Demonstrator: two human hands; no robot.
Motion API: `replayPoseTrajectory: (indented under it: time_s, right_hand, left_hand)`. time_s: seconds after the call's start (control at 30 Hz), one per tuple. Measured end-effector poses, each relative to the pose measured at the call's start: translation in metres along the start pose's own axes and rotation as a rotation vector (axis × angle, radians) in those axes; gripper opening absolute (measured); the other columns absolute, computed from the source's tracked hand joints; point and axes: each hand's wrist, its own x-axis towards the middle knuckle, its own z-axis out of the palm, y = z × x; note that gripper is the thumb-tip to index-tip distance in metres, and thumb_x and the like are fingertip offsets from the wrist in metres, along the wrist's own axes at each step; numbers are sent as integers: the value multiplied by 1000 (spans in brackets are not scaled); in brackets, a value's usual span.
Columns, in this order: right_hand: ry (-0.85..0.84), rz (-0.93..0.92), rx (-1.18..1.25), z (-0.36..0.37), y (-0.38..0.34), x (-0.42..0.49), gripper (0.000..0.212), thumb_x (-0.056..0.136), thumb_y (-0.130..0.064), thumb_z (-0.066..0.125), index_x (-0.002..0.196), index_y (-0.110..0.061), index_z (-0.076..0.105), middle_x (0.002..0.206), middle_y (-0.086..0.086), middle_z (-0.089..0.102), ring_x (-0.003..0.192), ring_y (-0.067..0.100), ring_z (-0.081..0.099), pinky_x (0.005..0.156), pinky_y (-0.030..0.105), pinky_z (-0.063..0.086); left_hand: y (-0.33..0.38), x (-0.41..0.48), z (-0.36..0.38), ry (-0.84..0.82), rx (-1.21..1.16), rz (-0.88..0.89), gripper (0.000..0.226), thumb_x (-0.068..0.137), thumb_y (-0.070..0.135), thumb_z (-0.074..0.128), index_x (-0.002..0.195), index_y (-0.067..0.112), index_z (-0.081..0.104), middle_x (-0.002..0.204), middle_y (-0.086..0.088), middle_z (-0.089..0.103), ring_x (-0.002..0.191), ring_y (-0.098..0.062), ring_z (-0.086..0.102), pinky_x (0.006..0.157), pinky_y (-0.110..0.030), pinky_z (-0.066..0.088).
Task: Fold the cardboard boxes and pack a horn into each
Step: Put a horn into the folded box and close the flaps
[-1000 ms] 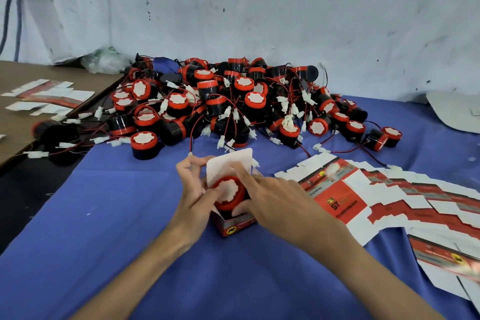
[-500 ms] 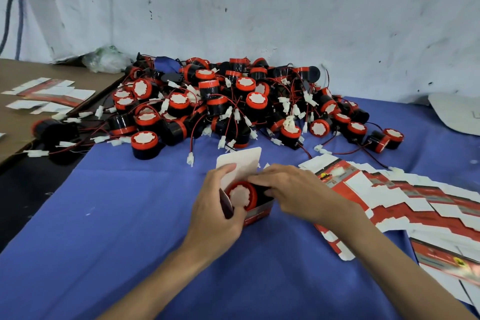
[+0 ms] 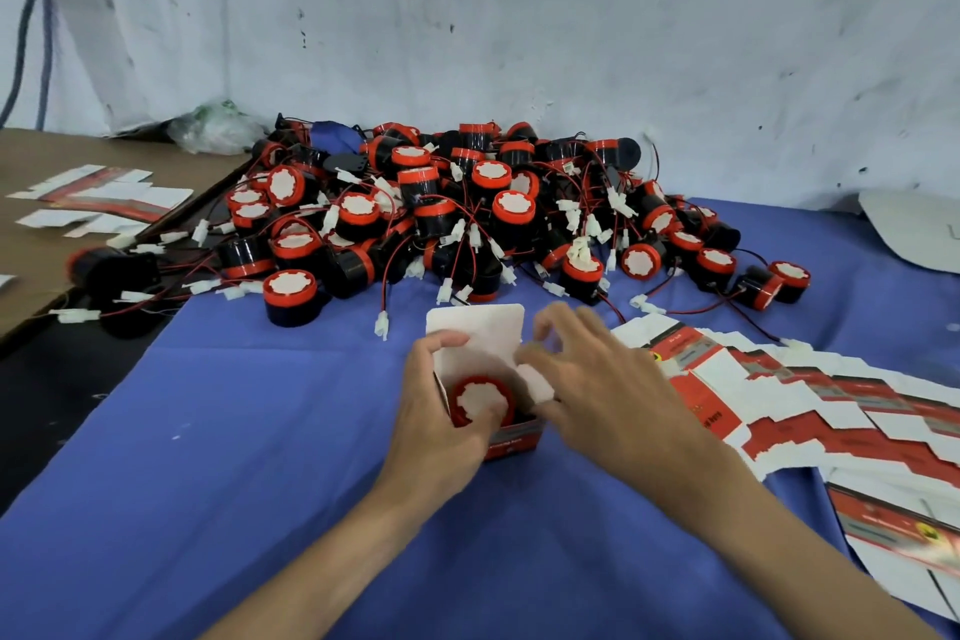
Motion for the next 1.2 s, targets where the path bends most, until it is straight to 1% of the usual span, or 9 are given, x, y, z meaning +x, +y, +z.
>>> replayPoseTrajectory:
  time_s: [0.07,0.2,0.3,0.47,0.63,0.83,0.97,1.07,1.2]
  right_hand:
    - [-50,47,-63,-17,7,-4,27,90,-31,54,115,-32,45,101,-4,50,95,22,54,58,30,33]
    - [-29,92,398,-40,12,8,8,88,-29,64,82,-23,65,59,-10,60,72,14,60,74,25,45]
    - [24,102,579,-31,-3,21,6,89,-15,62,88,-15,68,74,-2,73,75,9,63,80,21,43]
    - [-26,13,162,2,-24,37,21,96,-15,41,111,-13,57,105,8,63,92,31,55,70,34,33]
    - [-66,-120,215,4,-38,37,33,100,-33,35,93,-11,57,102,4,59,85,25,53,68,37,41]
    - [-68,-155,224,13,-37,31,27,97,-25,38,116,-14,54,112,-1,53,97,24,54,67,33,35]
    - [-62,-168,308,10,-37,29,35,88,-24,49,122,-14,55,122,-2,60,109,21,54,82,34,43]
    - [-170,-192,360,6,-30,30,37,94,-40,44,117,-17,61,128,-5,55,119,16,48,101,34,34]
    - [-190,-213,388,9,-27,32,36,101,-35,38,114,-19,67,131,-9,52,123,9,42,107,30,25]
  left_hand:
    - [1,1,1,-17,1,-29,60,79,6,69,108,47,36,113,7,53,96,-4,57,71,-14,48]
    - [3,1,1,-41,-7,-35,59,79,7,69,109,44,34,105,13,56,91,0,58,76,-22,53]
    - [1,-2,1,-54,-32,2,56,78,17,72,109,43,34,105,13,57,92,-2,60,76,-27,56]
    - [-3,-4,1,-40,-12,105,64,78,10,74,107,51,35,98,23,62,90,-1,63,72,-17,52]
    - [-5,-3,-2,-47,-11,119,79,59,19,83,102,57,29,100,18,63,88,0,65,67,-18,52]
    - [-9,-1,-2,-72,-10,164,74,70,-6,72,108,40,30,106,9,57,90,-2,63,68,-18,51]
    - [-11,0,-3,-100,-20,178,69,72,-13,64,107,33,27,108,6,52,92,6,59,70,-10,47]
    - [-9,1,-4,-150,-59,144,64,68,9,66,108,36,24,116,7,47,95,9,58,71,-11,48]
    - [-8,1,-4,-181,-99,153,66,66,14,70,111,34,26,120,10,47,104,6,58,76,-18,53]
